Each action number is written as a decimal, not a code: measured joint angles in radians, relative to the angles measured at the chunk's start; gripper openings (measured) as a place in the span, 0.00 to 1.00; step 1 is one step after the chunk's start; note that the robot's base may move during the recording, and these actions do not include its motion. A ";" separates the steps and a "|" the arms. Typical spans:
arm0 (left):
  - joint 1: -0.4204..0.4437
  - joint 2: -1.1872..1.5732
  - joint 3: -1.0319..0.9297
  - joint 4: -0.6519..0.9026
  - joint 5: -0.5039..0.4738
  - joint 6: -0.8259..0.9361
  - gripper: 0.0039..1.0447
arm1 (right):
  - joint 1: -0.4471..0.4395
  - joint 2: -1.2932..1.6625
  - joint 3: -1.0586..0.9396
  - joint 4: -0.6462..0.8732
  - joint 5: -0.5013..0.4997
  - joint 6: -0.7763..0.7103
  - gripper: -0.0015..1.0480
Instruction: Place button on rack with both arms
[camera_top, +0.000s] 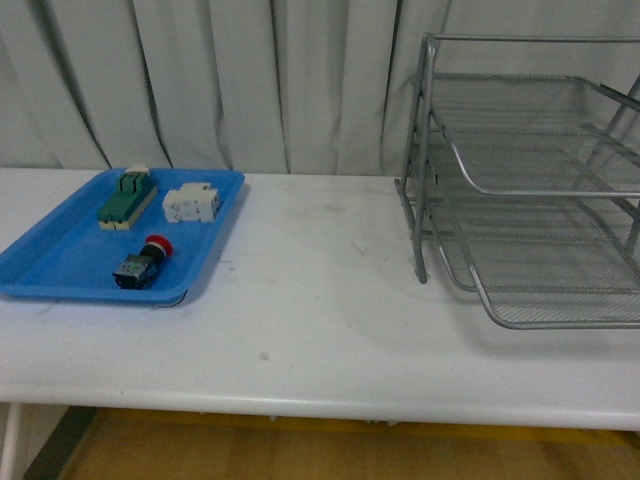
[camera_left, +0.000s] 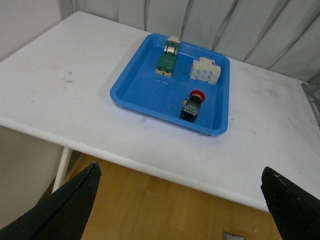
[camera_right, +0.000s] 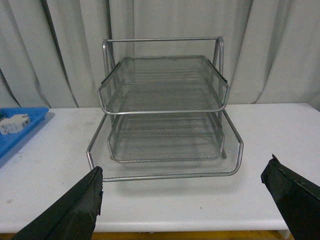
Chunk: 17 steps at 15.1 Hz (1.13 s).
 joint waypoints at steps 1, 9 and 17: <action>0.035 0.160 0.024 0.134 0.041 0.009 0.94 | 0.000 0.000 0.000 0.000 0.000 0.000 0.94; -0.082 1.368 0.609 0.484 0.051 0.125 0.94 | 0.000 0.000 0.000 0.000 0.001 0.000 0.94; -0.134 1.696 0.920 0.423 0.016 0.182 0.94 | 0.000 0.000 0.000 0.000 0.001 0.000 0.94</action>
